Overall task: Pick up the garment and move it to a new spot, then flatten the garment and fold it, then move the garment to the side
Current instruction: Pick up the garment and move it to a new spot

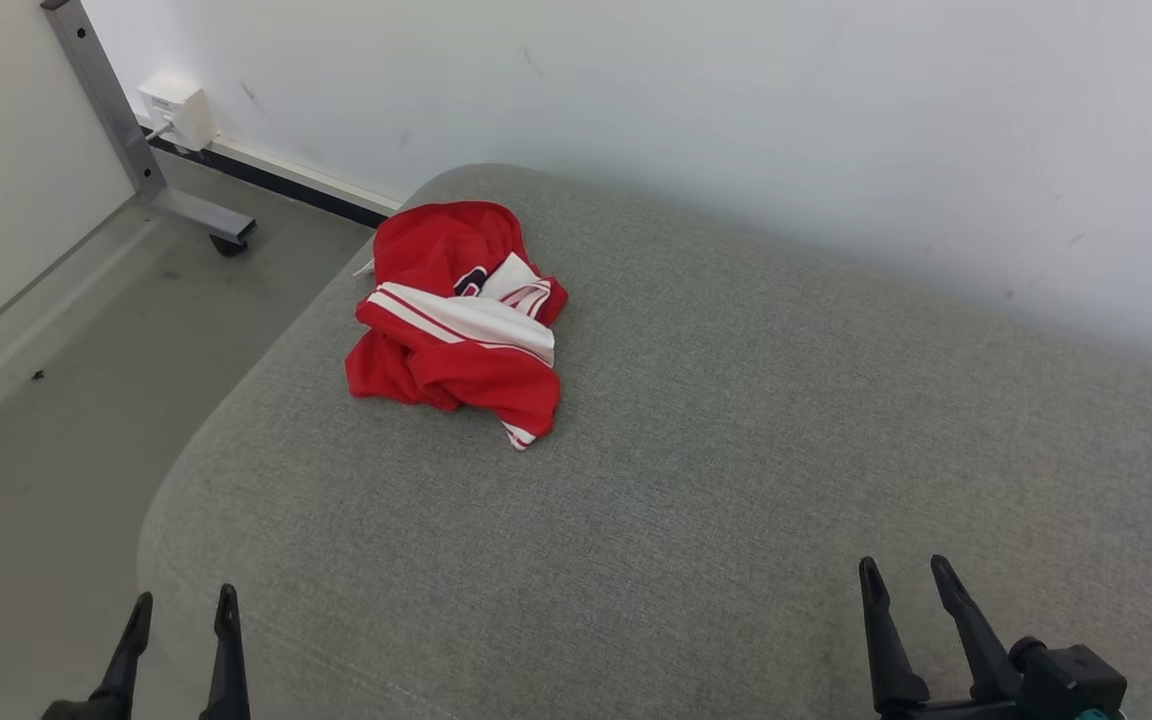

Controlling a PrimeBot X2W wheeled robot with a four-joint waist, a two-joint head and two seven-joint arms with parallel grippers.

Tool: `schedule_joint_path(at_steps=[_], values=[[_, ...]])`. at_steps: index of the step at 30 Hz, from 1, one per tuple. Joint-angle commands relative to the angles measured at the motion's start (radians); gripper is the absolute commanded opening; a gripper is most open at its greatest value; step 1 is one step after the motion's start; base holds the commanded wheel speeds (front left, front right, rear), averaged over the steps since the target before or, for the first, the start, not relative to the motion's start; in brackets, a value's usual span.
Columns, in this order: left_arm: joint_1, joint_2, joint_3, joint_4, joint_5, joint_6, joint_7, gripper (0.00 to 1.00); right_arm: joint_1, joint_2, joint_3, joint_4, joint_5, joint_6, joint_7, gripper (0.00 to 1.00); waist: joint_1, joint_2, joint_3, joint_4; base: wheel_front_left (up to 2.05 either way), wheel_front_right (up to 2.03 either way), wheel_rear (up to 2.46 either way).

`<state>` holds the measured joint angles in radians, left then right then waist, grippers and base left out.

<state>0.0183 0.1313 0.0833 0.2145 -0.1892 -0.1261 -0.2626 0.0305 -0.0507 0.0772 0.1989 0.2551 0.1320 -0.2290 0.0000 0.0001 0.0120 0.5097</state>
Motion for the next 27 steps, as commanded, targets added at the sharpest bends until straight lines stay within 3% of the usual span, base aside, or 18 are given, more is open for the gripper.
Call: schedule_joint_path(at_steps=[1, 6, 14, 27], values=[[-0.022, 0.003, 0.003, 0.003, -0.014, -0.001, -0.003, 1.0, 0.005, 0.0, -0.004, -0.007, 0.0, -0.002, 0.0, 1.0, 0.0, -0.0001, 0.008, -0.011, 0.0, 0.0, 0.0], [-0.12, 0.022, -0.008, 0.026, -0.033, -0.002, -0.003, 1.0, -0.029, 0.0, -0.028, -0.04, -0.039, -0.002, 0.019, 1.0, 0.0, -0.0001, 0.06, -0.056, 0.0, 0.0, 0.0], [-0.406, 0.085, -0.024, 0.111, -0.099, -0.004, 0.005, 1.0, -0.088, -0.018, -0.072, -0.119, -0.097, -0.002, 0.063, 1.0, 0.0, -0.0001, 0.201, -0.173, 0.0, 0.0, 0.0], [-0.854, 0.257, -0.019, 0.331, -0.189, -0.004, 0.076, 1.0, -0.129, -0.039, -0.205, -0.297, -0.144, -0.002, 0.094, 1.0, 0.0, -0.0001, 0.421, -0.393, 0.0, 0.0, 0.0]])
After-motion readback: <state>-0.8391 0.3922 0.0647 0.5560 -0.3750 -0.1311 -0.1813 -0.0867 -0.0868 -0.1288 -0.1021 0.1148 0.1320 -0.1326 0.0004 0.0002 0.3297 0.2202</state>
